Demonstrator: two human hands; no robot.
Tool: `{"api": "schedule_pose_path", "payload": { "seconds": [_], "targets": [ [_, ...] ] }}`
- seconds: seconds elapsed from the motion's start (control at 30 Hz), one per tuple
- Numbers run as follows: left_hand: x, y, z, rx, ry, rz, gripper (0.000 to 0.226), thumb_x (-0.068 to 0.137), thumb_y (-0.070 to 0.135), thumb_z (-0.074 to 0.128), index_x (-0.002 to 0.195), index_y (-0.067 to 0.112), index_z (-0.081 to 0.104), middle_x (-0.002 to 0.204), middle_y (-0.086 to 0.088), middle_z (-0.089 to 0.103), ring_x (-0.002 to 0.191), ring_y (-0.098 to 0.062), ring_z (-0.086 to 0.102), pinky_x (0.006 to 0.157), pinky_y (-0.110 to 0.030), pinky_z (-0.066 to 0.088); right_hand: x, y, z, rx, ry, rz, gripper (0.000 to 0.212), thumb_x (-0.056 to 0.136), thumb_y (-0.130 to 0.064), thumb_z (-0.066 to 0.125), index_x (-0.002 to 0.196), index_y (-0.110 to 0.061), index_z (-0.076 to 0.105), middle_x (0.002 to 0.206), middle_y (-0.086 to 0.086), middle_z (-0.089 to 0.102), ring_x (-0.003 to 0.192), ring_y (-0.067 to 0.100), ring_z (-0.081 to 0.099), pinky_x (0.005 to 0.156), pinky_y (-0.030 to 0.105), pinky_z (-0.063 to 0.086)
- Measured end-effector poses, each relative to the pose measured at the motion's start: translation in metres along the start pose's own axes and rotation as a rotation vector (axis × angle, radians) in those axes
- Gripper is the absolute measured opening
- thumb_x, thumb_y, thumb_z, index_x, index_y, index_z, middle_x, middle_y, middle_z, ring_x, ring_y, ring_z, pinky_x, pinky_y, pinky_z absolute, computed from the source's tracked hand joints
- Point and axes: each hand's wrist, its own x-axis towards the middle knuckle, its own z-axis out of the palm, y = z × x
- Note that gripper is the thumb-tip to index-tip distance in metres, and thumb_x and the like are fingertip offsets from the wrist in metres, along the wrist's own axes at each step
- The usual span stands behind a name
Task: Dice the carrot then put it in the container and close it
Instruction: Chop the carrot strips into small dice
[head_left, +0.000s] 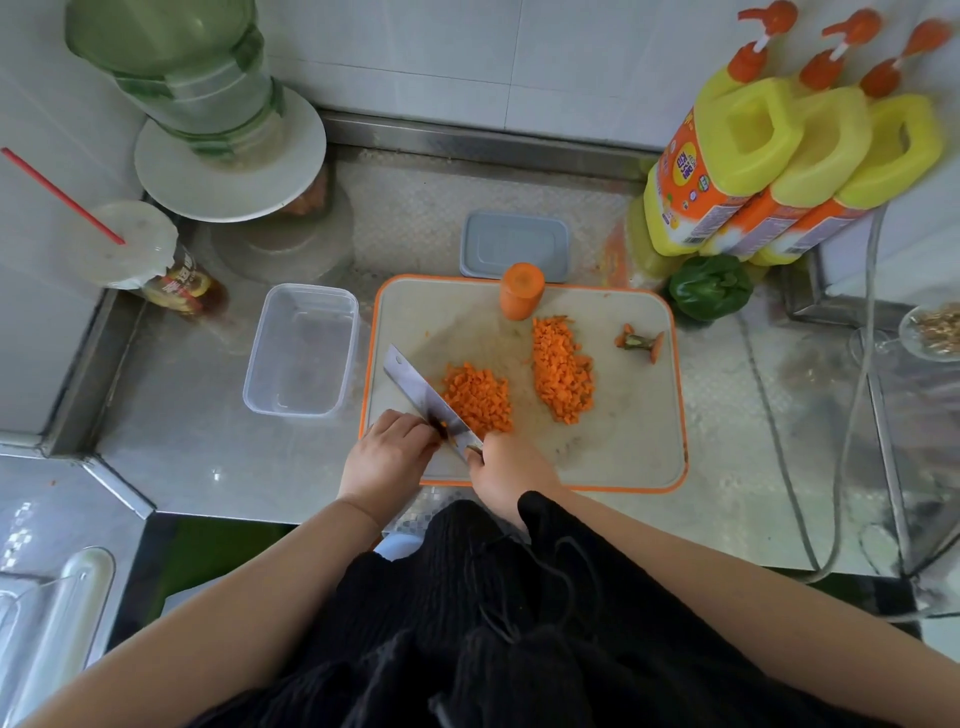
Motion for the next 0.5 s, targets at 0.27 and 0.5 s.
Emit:
{"api": "schedule_pose_path", "payload": {
  "seconds": [0.27, 0.5],
  "targets": [
    [0.001, 0.003, -0.001, 0.041, 0.015, 0.009, 0.025, 0.089, 0.021, 0.048, 0.078, 0.012, 0.069, 0.078, -0.001, 0.065, 0.077, -0.026, 0.059, 0.062, -0.034, 0.055, 0.007, 0.0, 0.017, -0.039, -0.028, 0.071, 0.018, 0.099, -0.026, 0.044, 0.094, -0.013, 0.054, 0.085, 0.004, 0.056, 0.079, 0.025, 0.058, 0.066, 0.031, 0.043],
    [0.009, 0.019, -0.009, -0.058, -0.092, -0.24, 0.017, 0.088, 0.021, 0.054, 0.08, 0.008, 0.061, 0.072, -0.005, 0.062, 0.078, -0.031, 0.06, 0.052, -0.036, 0.049, 0.018, -0.006, 0.002, 0.168, -0.023, 0.057, 0.028, 0.1, -0.034, 0.041, 0.097, -0.011, 0.056, 0.074, 0.001, 0.052, 0.063, 0.017, 0.05, 0.05, 0.028, 0.032]
  ]
}}
